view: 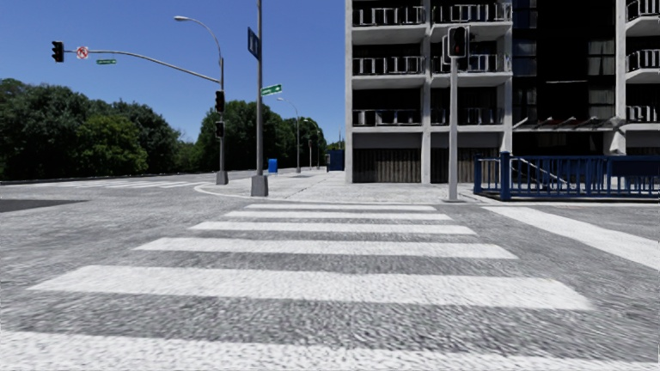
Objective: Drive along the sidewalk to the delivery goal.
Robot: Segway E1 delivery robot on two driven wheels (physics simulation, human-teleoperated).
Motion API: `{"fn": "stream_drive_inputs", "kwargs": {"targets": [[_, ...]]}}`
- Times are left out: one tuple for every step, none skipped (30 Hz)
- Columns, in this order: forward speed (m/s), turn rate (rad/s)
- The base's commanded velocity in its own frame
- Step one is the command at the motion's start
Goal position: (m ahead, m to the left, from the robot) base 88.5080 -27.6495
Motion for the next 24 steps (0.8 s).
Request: {"fn": "stream_drive_inputs", "kwargs": {"targets": [[2.00, 0.24], [2.00, 0.24], [2.00, 0.24], [2.00, 0.24], [2.00, 0.24], [2.00, 0.24], [2.00, 0.24], [2.00, 0.24], [2.00, 0.24], [2.00, 0.24], [2.00, 0.24], [2.00, 0.24], [2.00, 0.24], [2.00, 0.17], [2.00, 0.07], [2.00, 0.07], [2.00, 0.00], [2.00, 0.00], [2.00, 0.00], [2.00, 0.00], [2.00, 0.00], [2.00, 0.00], [2.00, 0.00], [2.00, 0.00]]}}
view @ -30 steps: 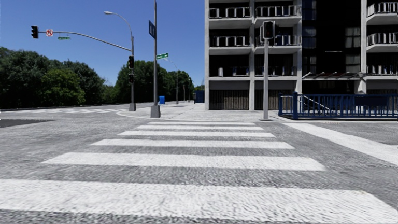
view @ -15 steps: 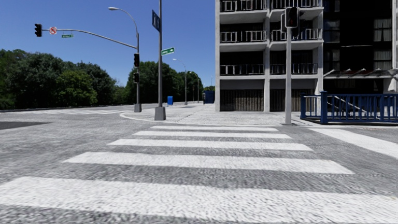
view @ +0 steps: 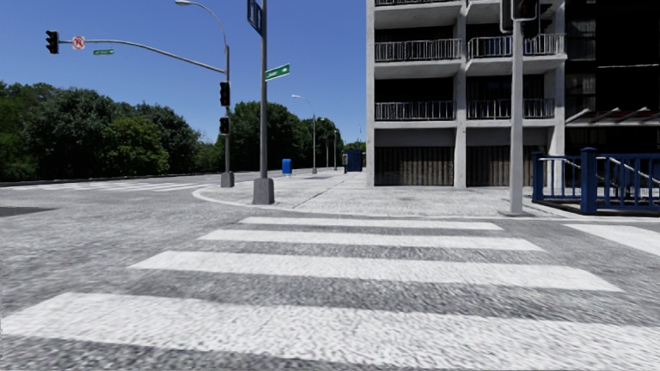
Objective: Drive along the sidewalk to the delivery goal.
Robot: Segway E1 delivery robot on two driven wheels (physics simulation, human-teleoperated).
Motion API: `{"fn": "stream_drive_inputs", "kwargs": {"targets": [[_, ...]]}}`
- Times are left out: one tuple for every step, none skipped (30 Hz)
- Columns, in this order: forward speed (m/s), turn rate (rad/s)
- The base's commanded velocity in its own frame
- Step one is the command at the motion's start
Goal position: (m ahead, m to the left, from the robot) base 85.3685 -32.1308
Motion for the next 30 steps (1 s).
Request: {"fn": "stream_drive_inputs", "kwargs": {"targets": [[2.00, 0.00], [2.00, 0.00], [2.00, 0.00], [2.00, 0.00], [2.00, 0.00], [2.00, 0.00], [2.00, 0.00], [2.00, 0.00], [2.00, 0.00], [2.00, 0.00], [2.00, 0.00], [2.00, 0.00], [2.00, 0.00], [2.00, 0.00], [2.00, 0.00], [2.00, 0.00], [2.00, 0.00], [2.00, 0.00], [2.00, 0.00], [2.00, 0.00], [2.00, 0.00], [2.00, 0.00], [2.00, 0.00], [2.00, 0.00], [2.00, 0.00], [2.00, 0.00], [2.00, 0.00], [2.00, 0.00], [2.00, 0.00], [2.00, 0.00]]}}
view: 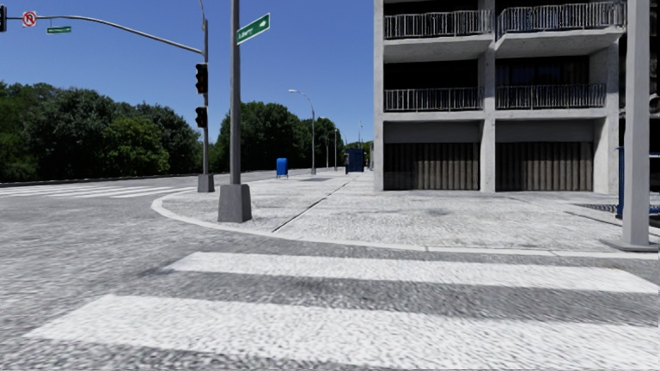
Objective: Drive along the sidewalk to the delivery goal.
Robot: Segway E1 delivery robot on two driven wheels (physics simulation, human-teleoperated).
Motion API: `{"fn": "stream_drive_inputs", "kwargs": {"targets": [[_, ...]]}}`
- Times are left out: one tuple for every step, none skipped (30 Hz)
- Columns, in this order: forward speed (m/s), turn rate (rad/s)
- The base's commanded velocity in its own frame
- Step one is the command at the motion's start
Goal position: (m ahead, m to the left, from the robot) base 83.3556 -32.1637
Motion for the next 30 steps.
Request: {"fn": "stream_drive_inputs", "kwargs": {"targets": [[2.00, 0.00], [2.00, 0.00], [2.00, 0.00], [2.00, 0.00], [2.00, 0.00], [2.00, 0.00], [2.00, 0.00], [2.00, 0.00], [2.00, 0.00], [2.00, 0.00], [2.00, 0.00], [2.00, 0.00], [2.00, 0.00], [2.00, 0.00], [2.00, 0.00], [2.00, 0.00], [2.00, 0.00], [2.00, 0.00], [2.00, 0.00], [2.00, 0.00], [2.00, 0.00], [2.00, 0.00], [2.00, 0.00], [2.00, 0.00], [2.00, 0.00], [2.00, 0.00], [2.00, 0.00], [2.00, 0.00], [2.00, 0.00], [2.00, 0.00]]}}
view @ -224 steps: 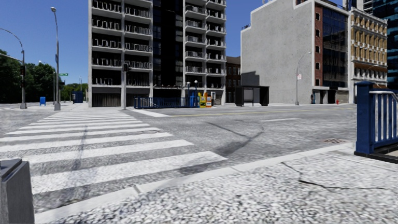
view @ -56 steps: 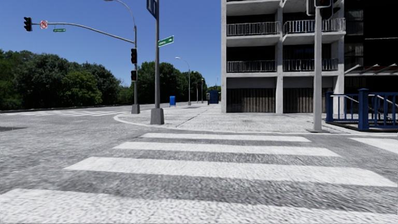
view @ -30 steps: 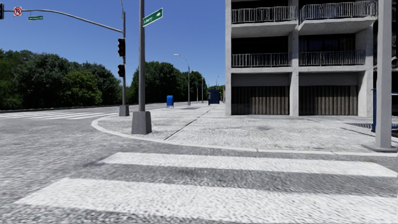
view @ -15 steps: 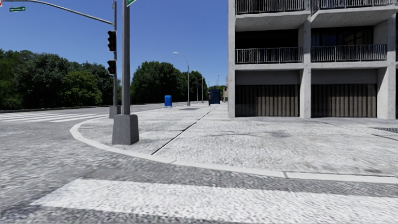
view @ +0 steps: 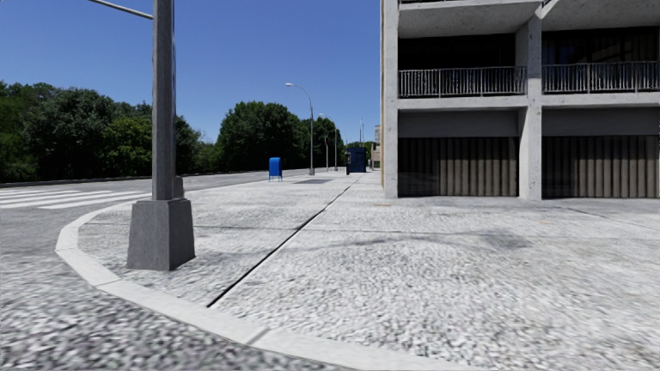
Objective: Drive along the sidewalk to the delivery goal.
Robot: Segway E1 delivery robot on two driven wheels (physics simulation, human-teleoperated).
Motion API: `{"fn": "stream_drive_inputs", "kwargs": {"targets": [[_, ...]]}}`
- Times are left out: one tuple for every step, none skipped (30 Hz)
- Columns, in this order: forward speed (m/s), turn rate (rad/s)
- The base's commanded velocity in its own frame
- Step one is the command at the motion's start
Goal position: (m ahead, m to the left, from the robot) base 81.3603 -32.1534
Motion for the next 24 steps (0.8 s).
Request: {"fn": "stream_drive_inputs", "kwargs": {"targets": [[2.00, 0.00], [2.00, 0.00], [2.00, 0.00], [2.00, 0.00], [2.00, 0.00], [2.00, 0.00], [2.00, 0.00], [2.00, 0.00], [2.00, 0.00], [2.00, 0.00], [2.00, 0.00], [2.00, 0.00], [2.00, 0.00], [2.00, 0.00], [2.00, 0.00], [2.00, 0.00], [2.00, 0.00], [2.00, 0.00], [2.00, 0.00], [2.00, 0.00], [2.00, 0.00], [2.00, 0.00], [2.00, 0.00], [2.00, 0.00]]}}
